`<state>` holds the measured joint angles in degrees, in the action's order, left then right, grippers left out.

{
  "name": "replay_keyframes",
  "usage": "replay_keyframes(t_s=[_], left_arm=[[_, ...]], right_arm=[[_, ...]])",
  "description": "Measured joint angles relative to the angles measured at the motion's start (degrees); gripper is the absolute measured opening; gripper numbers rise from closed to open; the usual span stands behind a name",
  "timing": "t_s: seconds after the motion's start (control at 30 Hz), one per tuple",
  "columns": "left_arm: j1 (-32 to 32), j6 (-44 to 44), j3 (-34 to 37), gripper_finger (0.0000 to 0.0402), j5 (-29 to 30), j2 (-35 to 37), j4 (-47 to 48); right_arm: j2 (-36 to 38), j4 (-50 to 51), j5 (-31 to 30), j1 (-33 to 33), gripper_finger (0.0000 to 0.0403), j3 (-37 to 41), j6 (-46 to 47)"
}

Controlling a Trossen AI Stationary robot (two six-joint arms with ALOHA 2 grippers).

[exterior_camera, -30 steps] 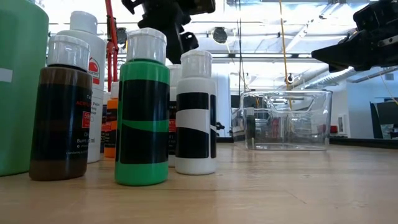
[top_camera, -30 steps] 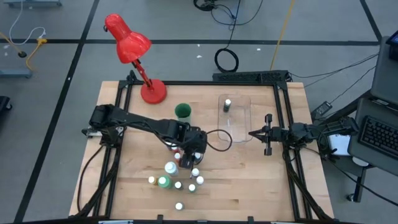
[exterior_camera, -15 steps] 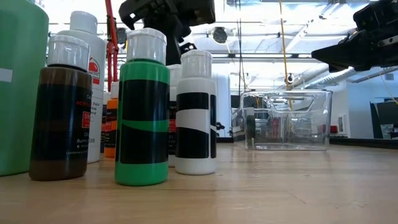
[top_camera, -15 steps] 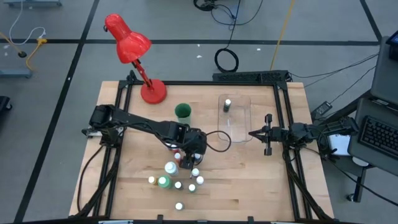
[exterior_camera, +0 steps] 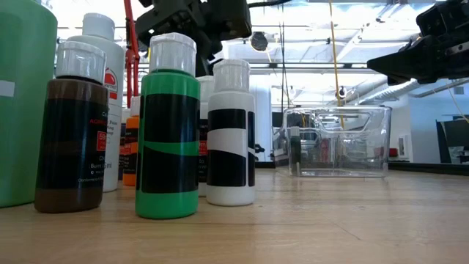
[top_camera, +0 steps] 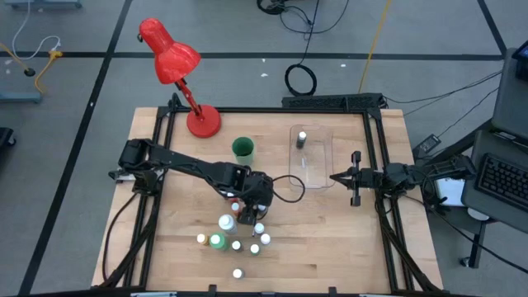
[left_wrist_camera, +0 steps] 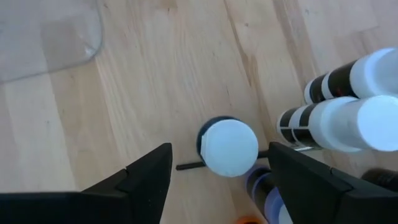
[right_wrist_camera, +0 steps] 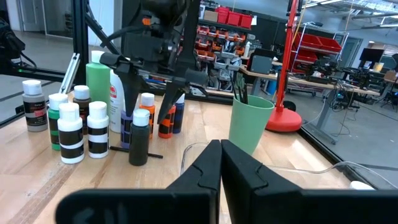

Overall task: Pick & Place Paint Supplies
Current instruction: Put the black paint bottle into the transparent bin

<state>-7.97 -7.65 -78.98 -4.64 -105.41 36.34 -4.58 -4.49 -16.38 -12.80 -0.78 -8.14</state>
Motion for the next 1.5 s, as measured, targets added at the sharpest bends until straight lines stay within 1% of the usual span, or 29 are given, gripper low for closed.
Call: replay_keyframes(t_s=[0.2, 0.33, 0.4, 0.57, 0.67, 0.77, 0.87, 0.93, 1.07, 1.17, 1.23, 1.33, 1.43, 1.5], left_arm=[[0.0, -0.9, 0.0, 0.0236, 0.0, 0.0, -1.2], [0.0, -1.8, 0.0, 0.0205, 0.0, 0.0, -1.2], [0.0, -2.9, 0.0, 0.0179, -0.6, 0.0, -1.1], [0.0, -5.3, 0.0, 0.0091, -0.8, 0.0, -1.2], [0.2, -7.4, -0.5, 0.0088, 0.3, 0.0, -0.9], [0.7, -7.7, -3.2, 0.0088, 0.6, 0.1, 0.6], [1.3, -7.7, -8.9, 0.0088, 0.8, 0.4, 3.3], [1.9, -7.4, -13.5, 0.0088, 2.0, 0.5, 5.3], [4.6, -3.5, -23.2, 0.0088, 5.1, 0.5, 3.9], [8.1, -3.2, -28.8, 0.0088, 6.2, 0.4, 2.9], [10.7, -4.1, -31.3, 0.0088, 6.2, -0.2, 2.0], [14.9, -4.3, -31.7, 0.0088, 5.8, -2.2, -3.2], [18.7, -4.2, -31.6, 0.0088, 1.3, -5.8, -5.4], [20.4, -4.5, -33.8, 0.0088, -0.8, -9.6, -6.1]], right_arm=[[0.0, 0.0, 0.0, 0.0, 0.0004, 0.0, 0.0], [0.0, 0.0, 0.0, 0.0, 0.0004, 0.0, -0.1], [0.0, 0.0, 0.0, 0.0, 0.0004, 0.0, -0.1], [0.0, 0.0, 0.0, 0.0, 0.0004, 0.0, -0.1], [0.0, 0.0, 0.0, 0.0, 0.0004, 0.0, -0.1], [0.0, 0.0, 0.0, 0.0, 0.0004, 0.0, -0.1], [0.0, 0.0, 0.0, 0.0, 0.0004, 0.0, -0.1], [0.0, 0.0, 0.0, 0.0, 0.0004, 0.0, 0.0], [0.0, -0.2, 0.0, 0.0, 0.0004, 0.0, -0.1], [0.0, -0.2, 0.0, 0.0, 0.0004, 0.0, -0.1], [0.0, -0.3, 0.0, 0.0, 0.0004, 0.0, -0.2], [0.0, -0.3, 0.0, 0.0, 0.0004, 0.0, -0.6], [-0.3, -0.7, -0.2, 0.0, 0.0004, 0.0, -1.5], [-0.5, -0.6, -0.1, 0.0, 0.0004, 0.0, -1.7]])
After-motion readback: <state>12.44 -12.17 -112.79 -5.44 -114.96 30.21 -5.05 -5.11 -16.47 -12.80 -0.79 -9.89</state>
